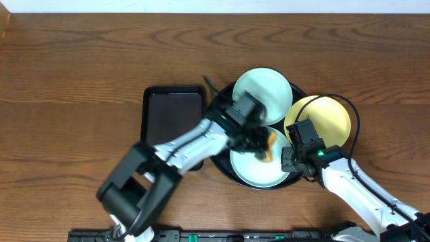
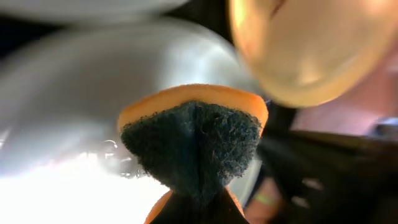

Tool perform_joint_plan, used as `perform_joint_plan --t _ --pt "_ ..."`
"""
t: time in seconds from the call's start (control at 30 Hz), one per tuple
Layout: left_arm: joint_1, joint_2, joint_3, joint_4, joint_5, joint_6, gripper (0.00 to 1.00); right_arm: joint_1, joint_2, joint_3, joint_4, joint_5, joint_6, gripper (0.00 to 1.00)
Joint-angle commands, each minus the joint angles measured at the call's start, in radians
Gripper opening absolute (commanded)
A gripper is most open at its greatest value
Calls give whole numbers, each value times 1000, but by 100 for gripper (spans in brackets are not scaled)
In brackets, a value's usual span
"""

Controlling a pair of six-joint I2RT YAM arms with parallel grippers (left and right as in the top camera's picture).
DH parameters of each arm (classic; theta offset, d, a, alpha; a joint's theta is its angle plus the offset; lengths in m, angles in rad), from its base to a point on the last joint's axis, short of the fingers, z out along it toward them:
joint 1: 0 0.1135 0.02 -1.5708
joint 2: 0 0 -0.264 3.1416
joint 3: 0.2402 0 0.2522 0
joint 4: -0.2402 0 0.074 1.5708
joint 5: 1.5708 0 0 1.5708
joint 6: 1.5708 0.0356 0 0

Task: Clean dirty plates on tray and stack at the side
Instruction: 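Scrub the lower pale green plate with the sponge, then return the sponge to the small black tray with the left gripper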

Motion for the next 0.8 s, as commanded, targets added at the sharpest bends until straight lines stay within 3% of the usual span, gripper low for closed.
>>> perform_joint_plan --t 0.0,0.17,0.27,0.47,0.63,0.77 --pt "108 -153 36 5 204 2 8 9 7 -9 -5 -20 -19 1" --pt "227 -280 36 -50 261 14 7 9 7 -9 -5 -20 -19 1" --pt "286 -326 36 -151 233 100 7 9 7 -9 -5 -22 -19 1" --pt "358 -340 36 -412 -26 271 8 9 7 -9 -5 -31 -19 1" --pt "413 -339 36 -496 -460 294 7 9 7 -9 -2 -35 -19 1" --pt "440 -339 29 -523 -543 294 8 9 7 -9 -2 -35 -19 1"
